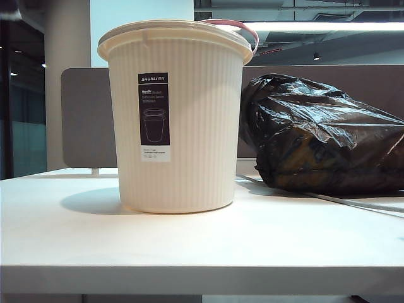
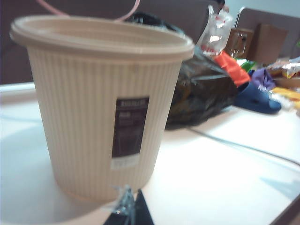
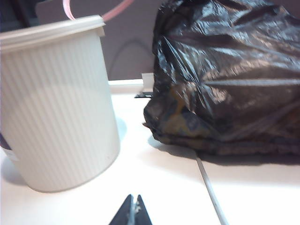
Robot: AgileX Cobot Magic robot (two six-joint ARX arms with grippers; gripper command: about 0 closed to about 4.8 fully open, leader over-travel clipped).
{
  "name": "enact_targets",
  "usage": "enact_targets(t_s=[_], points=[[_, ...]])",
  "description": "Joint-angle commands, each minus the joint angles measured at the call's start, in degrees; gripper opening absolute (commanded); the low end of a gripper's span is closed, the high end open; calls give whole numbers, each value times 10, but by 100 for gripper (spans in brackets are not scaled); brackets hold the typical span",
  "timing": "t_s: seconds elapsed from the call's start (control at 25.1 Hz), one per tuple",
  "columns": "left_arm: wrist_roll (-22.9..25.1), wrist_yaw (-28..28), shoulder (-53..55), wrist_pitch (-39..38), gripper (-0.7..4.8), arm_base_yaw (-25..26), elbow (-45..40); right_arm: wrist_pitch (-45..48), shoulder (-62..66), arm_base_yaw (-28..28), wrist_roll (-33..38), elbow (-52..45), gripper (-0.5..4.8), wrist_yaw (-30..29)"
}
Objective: Open the ring lid of the trash can, pull out the black garbage bag inside, and place it on the table.
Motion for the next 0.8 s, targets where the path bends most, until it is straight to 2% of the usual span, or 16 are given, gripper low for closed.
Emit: enact_targets(t_s=[0.04, 0.6, 0.8], points=[[0, -2, 0, 37, -6, 0, -20, 23, 0, 0, 1, -16, -1, 2], [0, -1, 0, 46, -6, 0, -80, 13, 0, 0, -9, -42, -1, 2], [0, 0, 0, 46, -6, 0, -91, -5, 0, 0, -42, -42, -1, 3]])
